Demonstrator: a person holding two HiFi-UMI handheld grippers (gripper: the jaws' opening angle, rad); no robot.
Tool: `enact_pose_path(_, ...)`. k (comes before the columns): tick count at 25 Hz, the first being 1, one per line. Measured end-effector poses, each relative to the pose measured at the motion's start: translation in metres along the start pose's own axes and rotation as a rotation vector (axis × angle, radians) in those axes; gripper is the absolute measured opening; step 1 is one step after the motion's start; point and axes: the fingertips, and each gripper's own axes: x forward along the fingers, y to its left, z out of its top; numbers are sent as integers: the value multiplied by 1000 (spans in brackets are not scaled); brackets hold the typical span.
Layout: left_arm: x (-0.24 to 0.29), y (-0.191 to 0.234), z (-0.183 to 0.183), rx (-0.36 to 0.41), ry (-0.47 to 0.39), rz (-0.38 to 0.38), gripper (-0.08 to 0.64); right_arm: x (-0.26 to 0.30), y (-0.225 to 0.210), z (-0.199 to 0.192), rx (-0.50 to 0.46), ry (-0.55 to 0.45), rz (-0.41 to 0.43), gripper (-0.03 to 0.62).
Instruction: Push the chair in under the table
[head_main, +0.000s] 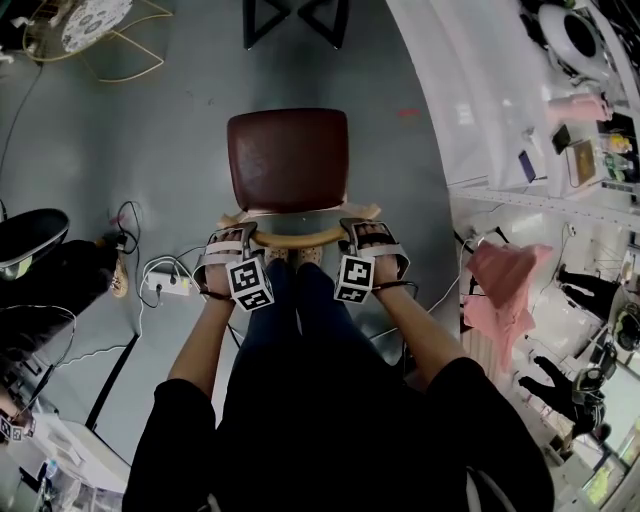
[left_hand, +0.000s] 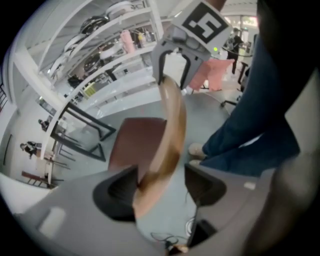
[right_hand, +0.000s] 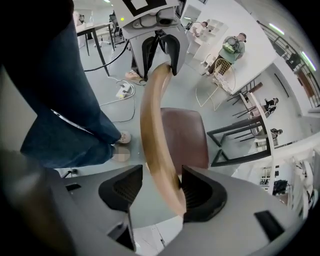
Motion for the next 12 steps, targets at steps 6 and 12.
enact_pose_path(6,7,5,-3,41,29,-10,247,2,-6,0,-32,12,-40,206)
enact_pose_path(12,10,12,-11,44,58,-7,244,3,-11,6,-22,7,-34,206)
